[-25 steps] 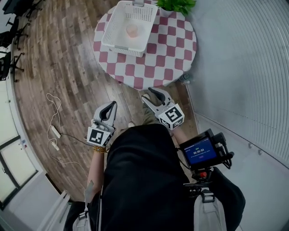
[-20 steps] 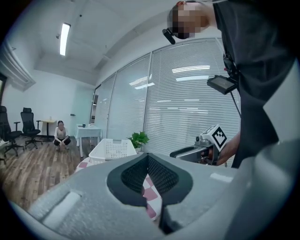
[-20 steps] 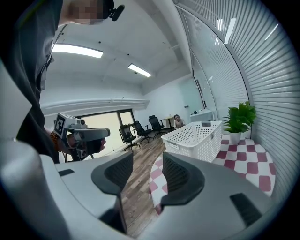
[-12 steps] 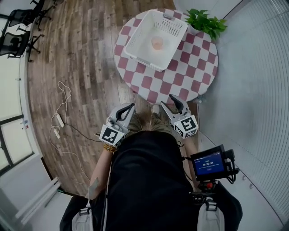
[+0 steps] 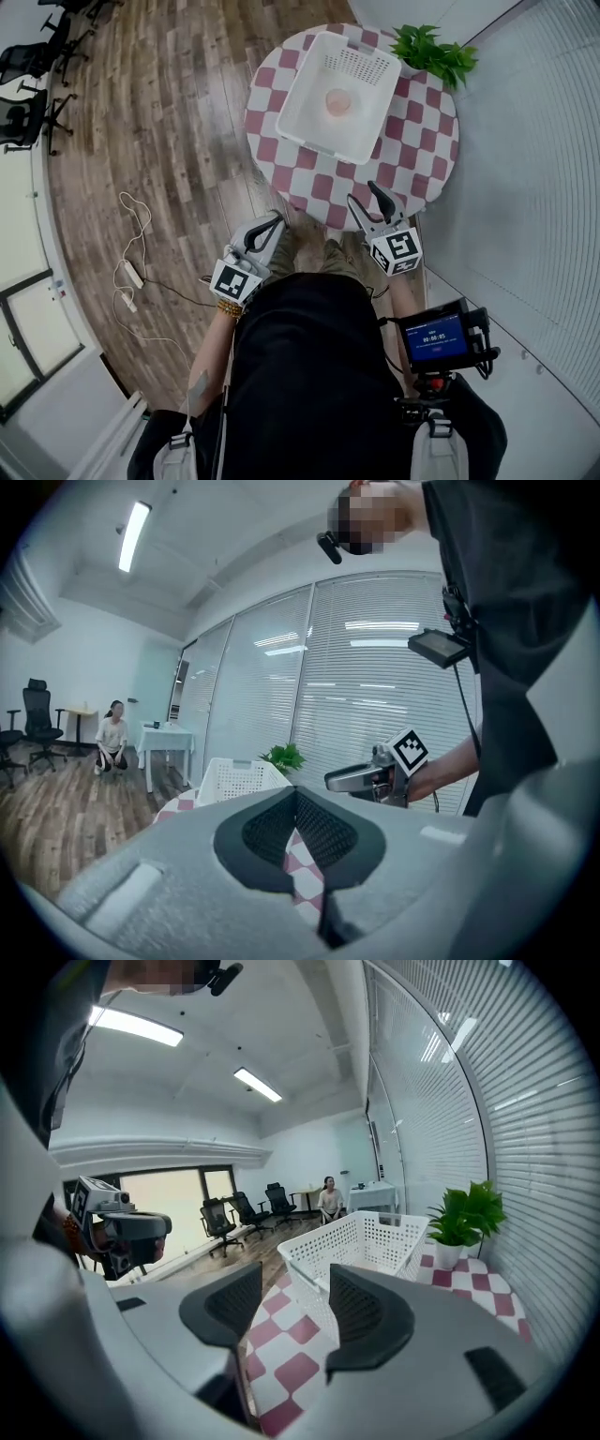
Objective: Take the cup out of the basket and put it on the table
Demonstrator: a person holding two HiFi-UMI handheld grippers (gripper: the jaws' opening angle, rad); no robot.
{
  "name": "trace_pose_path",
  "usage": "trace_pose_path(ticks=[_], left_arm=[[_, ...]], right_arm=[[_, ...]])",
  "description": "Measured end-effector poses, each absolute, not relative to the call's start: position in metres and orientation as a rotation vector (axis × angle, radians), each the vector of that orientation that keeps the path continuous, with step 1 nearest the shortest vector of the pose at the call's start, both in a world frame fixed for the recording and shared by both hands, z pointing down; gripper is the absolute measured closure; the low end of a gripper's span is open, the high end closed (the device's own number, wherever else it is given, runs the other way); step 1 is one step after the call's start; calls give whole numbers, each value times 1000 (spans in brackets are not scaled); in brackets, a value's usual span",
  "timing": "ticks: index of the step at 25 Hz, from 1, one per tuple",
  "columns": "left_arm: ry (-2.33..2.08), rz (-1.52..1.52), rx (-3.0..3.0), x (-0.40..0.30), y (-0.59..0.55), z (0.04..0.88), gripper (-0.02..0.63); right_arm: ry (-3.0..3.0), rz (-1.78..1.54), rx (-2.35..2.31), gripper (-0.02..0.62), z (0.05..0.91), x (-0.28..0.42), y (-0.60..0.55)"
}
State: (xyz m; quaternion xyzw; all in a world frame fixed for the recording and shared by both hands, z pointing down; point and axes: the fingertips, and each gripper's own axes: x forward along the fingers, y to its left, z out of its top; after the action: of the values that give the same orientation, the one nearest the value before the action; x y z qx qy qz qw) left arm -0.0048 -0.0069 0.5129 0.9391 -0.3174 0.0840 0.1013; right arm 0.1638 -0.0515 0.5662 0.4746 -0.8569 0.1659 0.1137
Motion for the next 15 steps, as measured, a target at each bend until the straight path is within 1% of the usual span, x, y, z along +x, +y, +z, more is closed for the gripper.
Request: trace_pose_path(ticks=[4, 9, 15], left_arm=[[-892, 232, 2800, -48, -34, 505, 604], [-880, 215, 2789, -104, -64, 510, 604], [-972, 261, 2760, -146, -89, 512, 604]], right_arm=[[-2415, 421, 1430, 356, 560, 149, -85], [-2276, 294, 1382, 311, 550, 145, -129], [-2173, 213, 1202, 212, 555, 158, -198]])
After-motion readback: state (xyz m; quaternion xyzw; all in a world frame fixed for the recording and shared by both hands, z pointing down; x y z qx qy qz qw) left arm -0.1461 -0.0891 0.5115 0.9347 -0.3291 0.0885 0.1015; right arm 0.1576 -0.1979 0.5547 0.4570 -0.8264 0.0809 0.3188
